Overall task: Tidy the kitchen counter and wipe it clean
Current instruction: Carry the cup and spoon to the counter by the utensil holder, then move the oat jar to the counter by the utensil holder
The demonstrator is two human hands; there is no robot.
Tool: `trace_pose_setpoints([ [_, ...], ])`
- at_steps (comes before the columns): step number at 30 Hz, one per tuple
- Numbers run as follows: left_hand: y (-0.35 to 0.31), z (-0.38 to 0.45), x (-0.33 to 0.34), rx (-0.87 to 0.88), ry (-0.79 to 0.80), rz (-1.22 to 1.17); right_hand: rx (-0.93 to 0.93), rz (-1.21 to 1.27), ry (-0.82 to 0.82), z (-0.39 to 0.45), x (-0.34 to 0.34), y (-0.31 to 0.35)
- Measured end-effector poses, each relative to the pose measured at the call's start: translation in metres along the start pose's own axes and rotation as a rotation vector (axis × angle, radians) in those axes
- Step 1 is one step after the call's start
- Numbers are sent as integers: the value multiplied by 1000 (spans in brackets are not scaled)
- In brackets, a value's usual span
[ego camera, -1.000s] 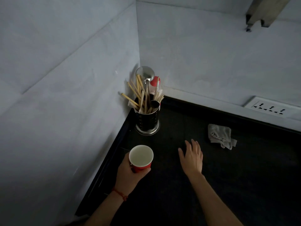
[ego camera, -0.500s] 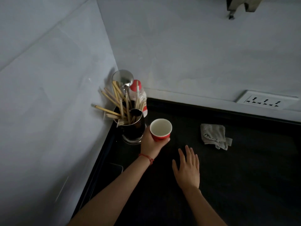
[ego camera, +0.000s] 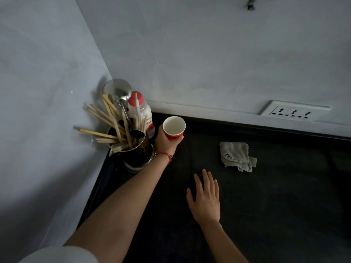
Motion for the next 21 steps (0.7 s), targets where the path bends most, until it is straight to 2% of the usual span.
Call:
trace_pose_setpoints([
  [7, 8, -13, 0, -75, 34, -18, -7, 19, 4, 1, 1, -2],
  [9, 13, -32, -4, -123, 33, 28, -16, 39, 8, 1, 1, -2],
  [12, 16, -69, -11, -90, 66, 181, -30, 87, 14, 0, 1, -4],
  [17, 25, -133, -29, 17, 242, 300, -88, 250, 82, -9, -10, -7],
  [21, 40, -178, -47, 40, 353, 319, 47, 431, 16, -58, -27, -28],
])
Point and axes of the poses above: each hand's wrist, its own z-axis towards the middle knuckle, its own x-axis out of the palm, y = z × x, the point moved 4 cm from there along z, towards the middle knuckle, and after that the axes turned 7 degrees about y, right-handed, at the moved point
